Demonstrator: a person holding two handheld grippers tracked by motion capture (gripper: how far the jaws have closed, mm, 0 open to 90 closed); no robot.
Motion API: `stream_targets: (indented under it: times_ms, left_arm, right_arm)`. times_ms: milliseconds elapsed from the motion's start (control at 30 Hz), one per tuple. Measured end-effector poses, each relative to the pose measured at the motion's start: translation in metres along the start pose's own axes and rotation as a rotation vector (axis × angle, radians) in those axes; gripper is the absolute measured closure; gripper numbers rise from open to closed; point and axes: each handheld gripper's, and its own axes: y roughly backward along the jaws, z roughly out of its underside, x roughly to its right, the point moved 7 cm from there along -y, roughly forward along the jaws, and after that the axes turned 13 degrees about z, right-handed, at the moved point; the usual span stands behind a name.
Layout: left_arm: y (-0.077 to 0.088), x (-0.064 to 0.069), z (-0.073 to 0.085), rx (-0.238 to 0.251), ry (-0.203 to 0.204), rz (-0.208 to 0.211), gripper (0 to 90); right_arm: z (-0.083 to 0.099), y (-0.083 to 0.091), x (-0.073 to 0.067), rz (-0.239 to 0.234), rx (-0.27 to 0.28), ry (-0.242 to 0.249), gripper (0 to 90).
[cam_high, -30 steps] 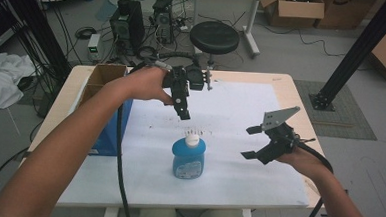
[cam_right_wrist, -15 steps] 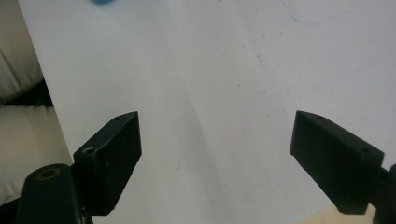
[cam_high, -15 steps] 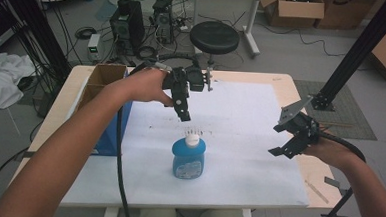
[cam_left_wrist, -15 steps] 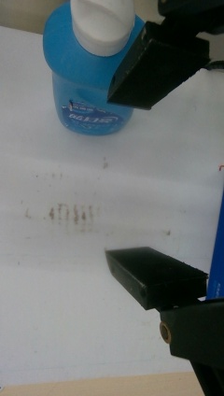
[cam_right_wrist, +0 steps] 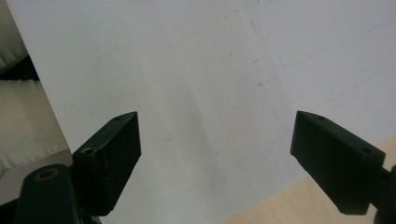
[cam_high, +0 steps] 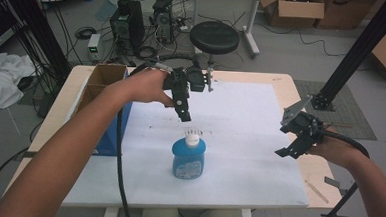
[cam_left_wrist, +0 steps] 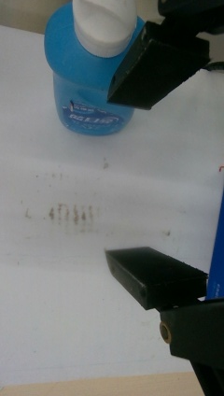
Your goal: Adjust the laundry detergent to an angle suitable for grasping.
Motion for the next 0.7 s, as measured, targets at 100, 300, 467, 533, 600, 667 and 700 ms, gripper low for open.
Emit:
stream_targets:
  times_ms: [100,300,467,533,600,667,700]
  left_arm:
    - [0.001,-0.001,0.000,0.005,0.002,0.001,22.0]
    - [-0.001,-0.004,0.000,0.005,0.004,0.005,22.0]
    - [0.002,-0.001,-0.001,0.012,0.013,0.010,21.9]
    - [0.003,0.001,-0.001,0.017,0.013,0.014,21.9]
    - [0.004,0.004,-0.003,0.022,0.006,0.016,21.9]
    - [0.004,0.007,-0.004,0.018,-0.002,0.015,21.9]
    - [0.004,0.009,-0.005,0.014,-0.005,0.019,21.9]
  right_arm:
    - [-0.001,0.001,0.001,0.003,0.001,0.001,16.0]
    - [-0.002,0.003,0.002,0.003,-0.001,0.013,16.1]
    - [-0.003,0.003,0.002,0.004,0.002,0.012,16.1]
    - [-0.003,0.003,0.002,0.003,0.004,0.015,16.1]
    - [-0.003,0.003,0.001,0.004,0.003,0.016,16.1]
    - [-0.003,0.002,0.000,0.004,0.003,0.016,16.0]
    - [-0.003,0.002,0.000,0.004,0.003,0.016,16.0]
